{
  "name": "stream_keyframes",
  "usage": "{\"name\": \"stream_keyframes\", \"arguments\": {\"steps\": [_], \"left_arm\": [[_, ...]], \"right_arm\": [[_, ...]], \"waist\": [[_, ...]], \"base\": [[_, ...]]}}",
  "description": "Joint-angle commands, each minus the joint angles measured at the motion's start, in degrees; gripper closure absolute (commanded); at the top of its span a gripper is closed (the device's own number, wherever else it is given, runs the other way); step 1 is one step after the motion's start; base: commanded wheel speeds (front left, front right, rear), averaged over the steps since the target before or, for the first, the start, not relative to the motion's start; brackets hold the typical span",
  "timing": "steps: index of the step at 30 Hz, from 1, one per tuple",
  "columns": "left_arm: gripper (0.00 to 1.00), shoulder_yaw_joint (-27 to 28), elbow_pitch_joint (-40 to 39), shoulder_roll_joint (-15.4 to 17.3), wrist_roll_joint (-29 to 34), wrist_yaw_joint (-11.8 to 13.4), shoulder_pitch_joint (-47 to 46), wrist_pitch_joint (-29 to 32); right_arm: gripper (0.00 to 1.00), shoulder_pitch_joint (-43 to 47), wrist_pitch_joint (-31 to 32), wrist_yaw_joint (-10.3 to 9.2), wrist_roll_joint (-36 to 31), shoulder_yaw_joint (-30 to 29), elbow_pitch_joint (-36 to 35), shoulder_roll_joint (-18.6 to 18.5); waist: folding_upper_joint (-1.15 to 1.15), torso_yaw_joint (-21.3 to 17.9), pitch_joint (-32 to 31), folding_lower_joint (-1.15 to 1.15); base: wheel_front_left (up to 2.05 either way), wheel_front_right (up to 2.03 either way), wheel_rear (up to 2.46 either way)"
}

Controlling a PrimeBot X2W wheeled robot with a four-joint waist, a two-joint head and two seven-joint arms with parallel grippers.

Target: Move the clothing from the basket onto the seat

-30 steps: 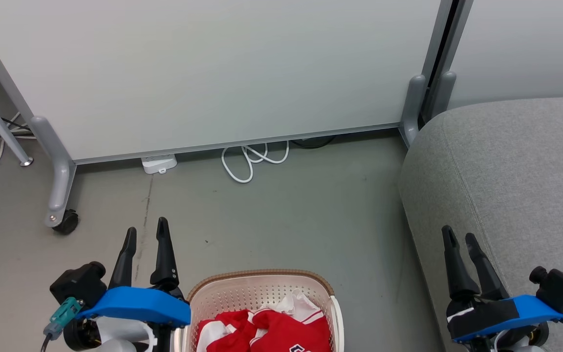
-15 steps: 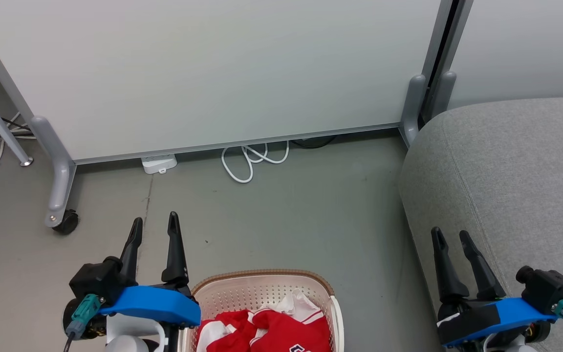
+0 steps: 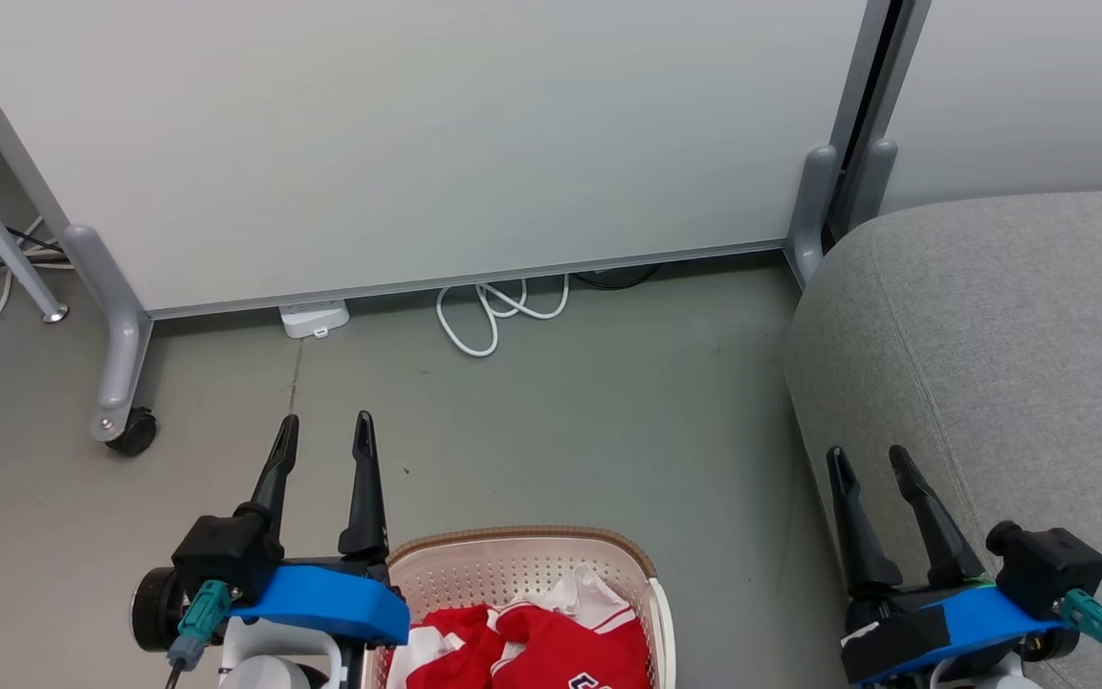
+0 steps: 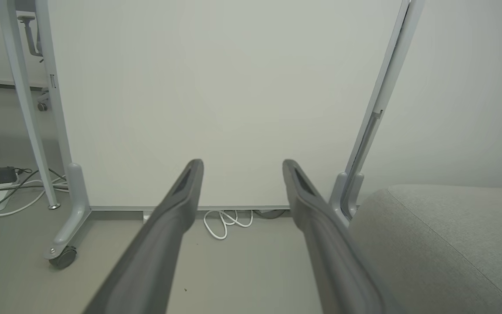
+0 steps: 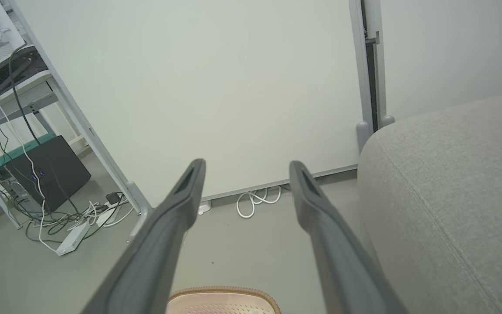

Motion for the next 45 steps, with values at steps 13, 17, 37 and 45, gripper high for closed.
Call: {"name": "stream_keyframes", "arguments": {"steps": [13, 17, 37, 45], "left_arm": [[0.0, -0.6, 0.5, -0.3, 6.3, -1.2, -0.7, -1.9], [0.0, -0.8, 0.9, -0.5, 7.9, -1.5, -0.8, -2.4], [0.0, -1.1, 2.4, -1.2, 13.6, -1.9, -1.2, -3.8], [0.0, -0.9, 2.8, -1.3, 13.5, -2.0, -1.3, -3.8]], "right_arm": [[0.0, 0.7, -1.9, 0.13, -6.9, 1.1, -0.7, -0.3], [0.0, 0.7, -2.3, 0.14, -8.6, 1.3, -0.8, -0.3], [0.0, 0.9, -3.8, 0.15, -14.0, 1.9, -0.3, -0.3], [0.0, 1.0, -3.8, 0.15, -13.8, 1.7, -0.2, -0.3]], "waist": [[0.0, 0.2, 0.0, 0.0], [0.0, 0.3, 0.1, 0.0], [0.0, 0.5, 0.3, 0.0], [0.0, 0.7, 0.4, 0.0]], "base": [[0.0, 0.0, 0.0], [0.0, 0.0, 0.0], [0.0, 0.0, 0.0], [0.0, 0.0, 0.0]]}}
